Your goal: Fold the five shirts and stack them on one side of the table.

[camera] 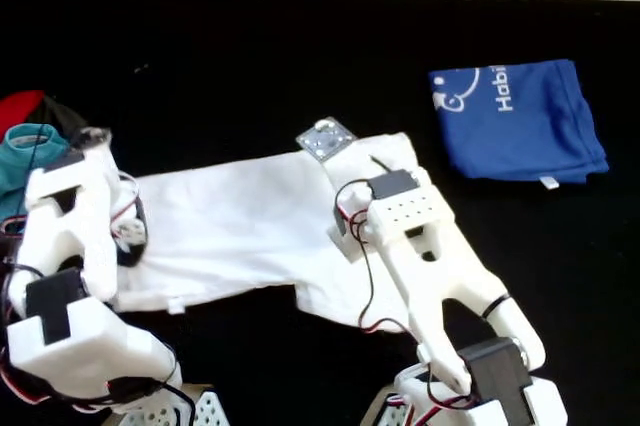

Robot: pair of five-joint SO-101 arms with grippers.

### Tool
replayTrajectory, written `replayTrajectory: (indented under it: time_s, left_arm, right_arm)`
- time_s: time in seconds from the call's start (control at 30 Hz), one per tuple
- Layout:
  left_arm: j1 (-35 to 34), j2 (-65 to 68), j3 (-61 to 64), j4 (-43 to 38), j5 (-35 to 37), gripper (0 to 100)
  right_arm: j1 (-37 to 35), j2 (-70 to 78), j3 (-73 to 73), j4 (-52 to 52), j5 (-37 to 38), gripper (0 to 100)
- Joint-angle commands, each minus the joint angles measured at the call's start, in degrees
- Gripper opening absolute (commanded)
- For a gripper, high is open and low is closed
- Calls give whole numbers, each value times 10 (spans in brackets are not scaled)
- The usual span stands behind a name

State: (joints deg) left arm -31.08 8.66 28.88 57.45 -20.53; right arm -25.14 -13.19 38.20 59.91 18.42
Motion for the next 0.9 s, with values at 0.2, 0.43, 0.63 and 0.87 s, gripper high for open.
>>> replayTrajectory:
  time_s: [0.2, 0.43, 0.63, 0.87]
  left_arm:
    - [-51, 177, -258, 98, -35, 8]
    - [-44, 183, -391, 231, -35, 8]
    - [-45, 159, -357, 243, -40, 8]
    - [-57, 205, -316, 135, -40, 8]
  right_arm:
    - [60, 0, 72, -98, 35, 6]
    - [63, 0, 84, -98, 55, 6]
    - [94, 0, 79, -99, 55, 6]
    - [118, 58, 73, -136, 57, 6]
